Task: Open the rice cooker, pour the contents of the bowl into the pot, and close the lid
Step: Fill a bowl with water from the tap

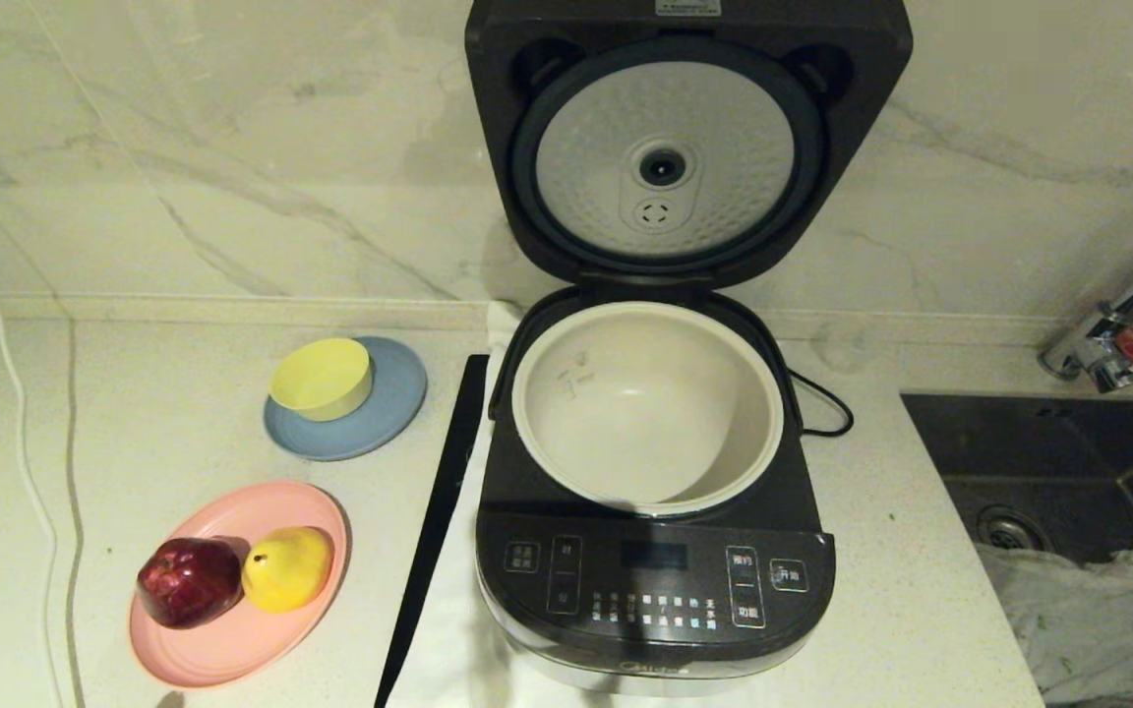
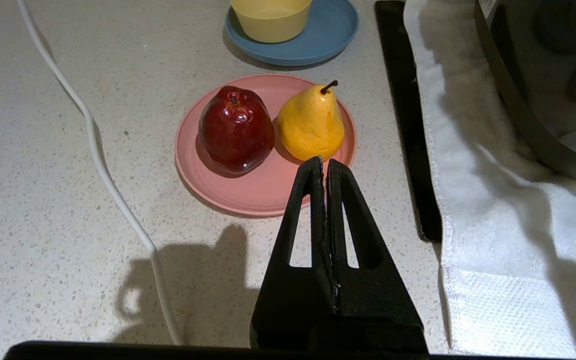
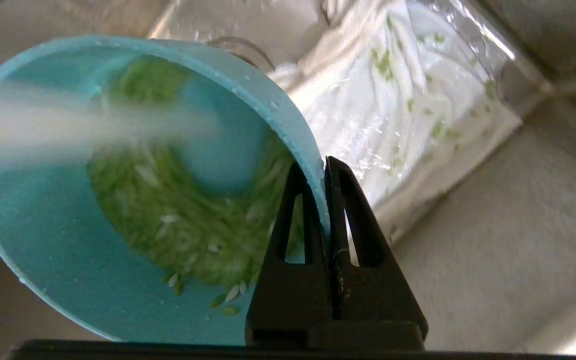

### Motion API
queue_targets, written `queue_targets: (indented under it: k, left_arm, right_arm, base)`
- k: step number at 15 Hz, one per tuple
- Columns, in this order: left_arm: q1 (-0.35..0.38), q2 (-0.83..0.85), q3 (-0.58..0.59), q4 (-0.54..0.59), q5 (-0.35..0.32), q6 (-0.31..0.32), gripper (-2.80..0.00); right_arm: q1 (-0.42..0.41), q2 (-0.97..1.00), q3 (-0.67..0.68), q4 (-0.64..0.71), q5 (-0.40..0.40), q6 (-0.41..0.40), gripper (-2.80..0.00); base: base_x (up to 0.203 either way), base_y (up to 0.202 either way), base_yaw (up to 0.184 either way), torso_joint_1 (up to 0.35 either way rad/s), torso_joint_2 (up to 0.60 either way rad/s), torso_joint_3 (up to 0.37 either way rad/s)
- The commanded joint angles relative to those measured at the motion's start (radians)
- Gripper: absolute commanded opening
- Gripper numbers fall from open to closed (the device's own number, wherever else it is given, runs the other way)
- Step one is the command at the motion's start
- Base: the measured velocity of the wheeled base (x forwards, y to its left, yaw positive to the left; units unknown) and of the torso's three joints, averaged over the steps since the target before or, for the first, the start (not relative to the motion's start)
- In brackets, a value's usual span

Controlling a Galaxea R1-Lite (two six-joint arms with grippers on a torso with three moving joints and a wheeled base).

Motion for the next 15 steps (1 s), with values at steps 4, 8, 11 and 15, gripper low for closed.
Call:
queue_targets:
  k: [4, 8, 11, 15]
  left_arm:
    - [0.0, 0.0, 0.008, 0.0, 0.0, 0.0, -2.8]
    - [0.0, 0.0, 0.008, 0.0, -0.001, 0.0, -2.8]
    - [0.0, 0.0, 0.008, 0.0, 0.0, 0.0, -2.8]
    - [0.0, 0.0, 0.008, 0.0, -0.002, 0.0, -2.8]
  right_arm:
    - [-0.005, 0.122, -0.167, 0.091, 0.01, 0.04, -2.8]
    - [-0.006, 0.109, -0.176, 0.166, 0.074, 0.056, -2.8]
    - [-0.002, 0.06, -0.11, 0.182, 0.091, 0.048, -2.8]
    - [0.058, -0.073, 0.079, 0.178, 0.119, 0.008, -2.8]
  base:
    - [0.0, 0.0, 0.0, 0.0, 0.0, 0.0]
    - [0.0, 0.0, 0.0, 0.0, 0.0, 0.0]
    - [0.0, 0.0, 0.0, 0.0, 0.0, 0.0]
    - [0.0, 0.0, 0.0, 0.0, 0.0, 0.0]
